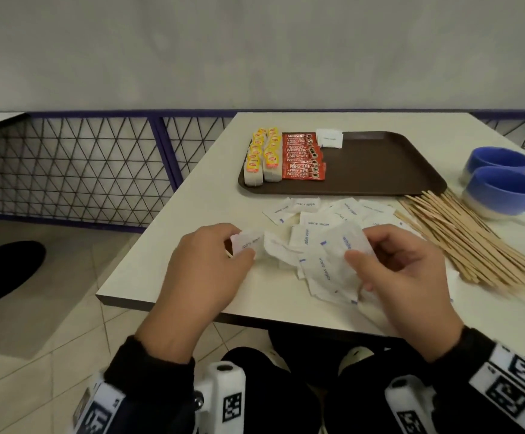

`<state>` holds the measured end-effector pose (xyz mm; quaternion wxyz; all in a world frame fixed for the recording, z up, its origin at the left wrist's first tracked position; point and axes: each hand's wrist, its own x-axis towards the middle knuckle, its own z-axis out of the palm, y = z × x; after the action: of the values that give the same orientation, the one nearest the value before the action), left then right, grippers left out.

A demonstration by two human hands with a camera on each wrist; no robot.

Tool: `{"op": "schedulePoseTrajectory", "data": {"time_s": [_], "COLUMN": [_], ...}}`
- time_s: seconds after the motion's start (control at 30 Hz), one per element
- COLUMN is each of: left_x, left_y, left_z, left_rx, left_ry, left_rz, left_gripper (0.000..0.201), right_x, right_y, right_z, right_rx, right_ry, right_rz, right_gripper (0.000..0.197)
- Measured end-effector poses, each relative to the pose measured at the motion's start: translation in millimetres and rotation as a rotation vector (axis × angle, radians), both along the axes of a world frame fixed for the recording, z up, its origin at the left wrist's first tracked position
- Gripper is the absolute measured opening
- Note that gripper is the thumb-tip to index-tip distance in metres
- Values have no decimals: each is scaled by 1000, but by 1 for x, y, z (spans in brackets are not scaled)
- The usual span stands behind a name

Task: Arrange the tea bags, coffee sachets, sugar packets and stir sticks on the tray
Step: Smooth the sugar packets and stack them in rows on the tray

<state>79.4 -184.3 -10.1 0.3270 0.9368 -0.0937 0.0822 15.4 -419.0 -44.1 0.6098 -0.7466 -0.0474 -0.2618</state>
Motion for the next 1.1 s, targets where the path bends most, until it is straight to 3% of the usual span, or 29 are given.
{"op": "schedulePoseTrajectory", "data": {"time_s": [0.17, 0.33, 0.47, 0.6, 0.67, 0.83, 0.97, 1.1], "left_x": [-23, -35, -34, -22, -19, -22, -22, -22], "left_y": [-26, -63, -74, -66, -63, -67, -68, -65], "left_z": [6, 0, -14, -30, -34, -38, -40, -37], "left_rx": [-662, -917, -859, -562, -476, -485, -478, -664], "left_ry": [92, 154, 77, -241, -312, -351, -334, -39], "left_rz": [0, -149, -199, -199, -246, -417, -409, -390], "left_gripper": [11, 14, 17, 31, 34, 40, 34, 51], "right_x": [-6, -3, 1, 4, 5, 8, 6, 4], "right_y": [0, -2, -5, -11, -14, -11, -6, -7], "right_z": [-1, -2, -6, -9, -9, -13, -11, -10], "right_rx": [-39, 159, 180, 298, 327, 200, 159, 85], "right_ry": [-31, 3, 0, -11, -14, 32, 108, 44], "right_rz": [88, 149, 120, 145, 186, 222, 265, 173], "right_gripper": [18, 13, 10, 9, 11, 8, 10, 4]}}
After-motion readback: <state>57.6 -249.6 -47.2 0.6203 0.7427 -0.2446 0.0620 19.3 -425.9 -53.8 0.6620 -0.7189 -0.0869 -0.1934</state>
